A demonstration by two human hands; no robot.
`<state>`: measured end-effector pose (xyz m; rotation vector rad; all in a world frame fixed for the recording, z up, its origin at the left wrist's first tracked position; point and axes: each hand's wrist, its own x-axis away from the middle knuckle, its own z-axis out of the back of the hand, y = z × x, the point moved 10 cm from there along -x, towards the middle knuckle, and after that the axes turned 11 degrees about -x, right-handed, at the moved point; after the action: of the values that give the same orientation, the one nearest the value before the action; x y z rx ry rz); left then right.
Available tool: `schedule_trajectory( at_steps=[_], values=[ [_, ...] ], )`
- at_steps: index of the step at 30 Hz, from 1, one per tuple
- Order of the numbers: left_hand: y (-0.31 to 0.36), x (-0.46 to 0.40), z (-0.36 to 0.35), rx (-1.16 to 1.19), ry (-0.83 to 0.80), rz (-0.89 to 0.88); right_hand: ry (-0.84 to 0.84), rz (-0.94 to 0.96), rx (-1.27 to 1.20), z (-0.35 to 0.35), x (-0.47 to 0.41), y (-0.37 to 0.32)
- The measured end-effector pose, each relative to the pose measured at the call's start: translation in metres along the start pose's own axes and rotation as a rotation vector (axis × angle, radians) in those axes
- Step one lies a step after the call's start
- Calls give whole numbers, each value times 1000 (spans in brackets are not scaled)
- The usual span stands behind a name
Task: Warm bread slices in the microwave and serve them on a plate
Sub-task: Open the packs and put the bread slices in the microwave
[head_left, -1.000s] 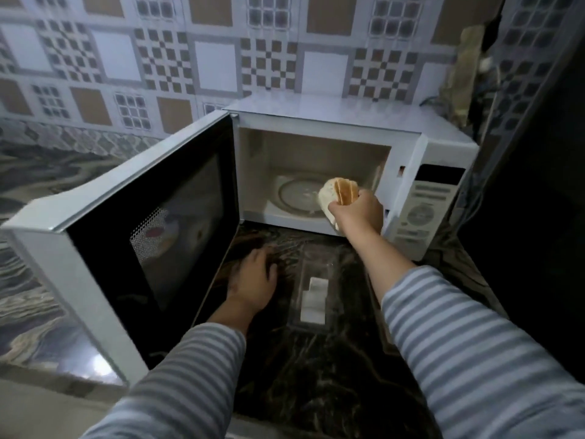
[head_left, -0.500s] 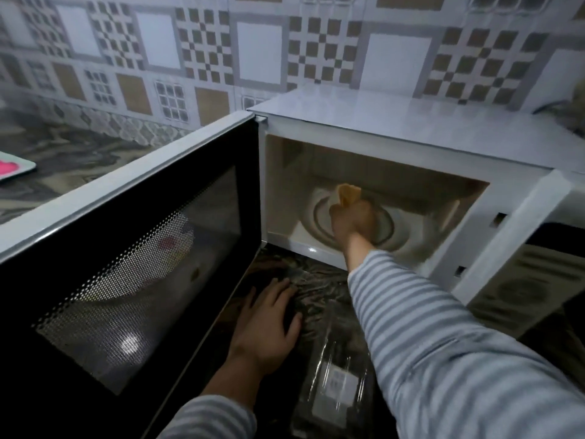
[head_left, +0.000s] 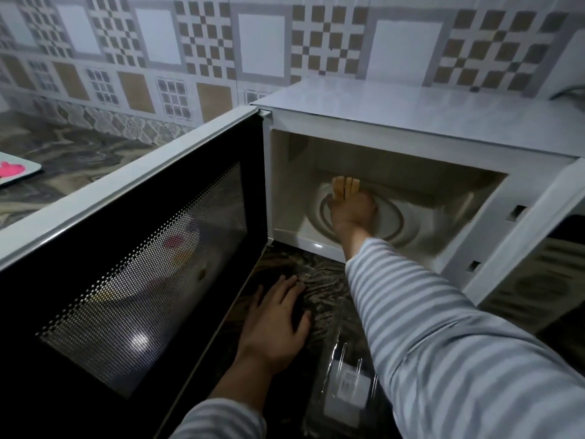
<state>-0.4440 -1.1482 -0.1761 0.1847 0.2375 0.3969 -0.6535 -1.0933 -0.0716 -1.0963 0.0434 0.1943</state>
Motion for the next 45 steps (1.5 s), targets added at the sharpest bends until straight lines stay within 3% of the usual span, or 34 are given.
schedule_trajectory(
  at_steps=[8,11,18,24,28,31,33,38,45],
  values=[
    [4,2,5,29,-20,-5,165,-94,39,63,38,9],
    [6,14,11,57,2,-42,74,-66,70,88,83,17],
    [10,92,28,52,-3,-62,73,67,93,149,209,51],
    [28,164,55,28,118,-22,85,261,276,176,297,67],
    [83,190,68,49,236,-259,162,308,350,204,325,88],
    [132,193,65,199,190,-473,177,274,413,219,330,108],
    [156,189,56,280,106,-521,157,262,447,226,329,119],
    [190,169,30,344,7,-537,32,396,485,227,325,131],
    [202,149,4,273,-49,-491,5,581,450,229,320,134]
  ],
)
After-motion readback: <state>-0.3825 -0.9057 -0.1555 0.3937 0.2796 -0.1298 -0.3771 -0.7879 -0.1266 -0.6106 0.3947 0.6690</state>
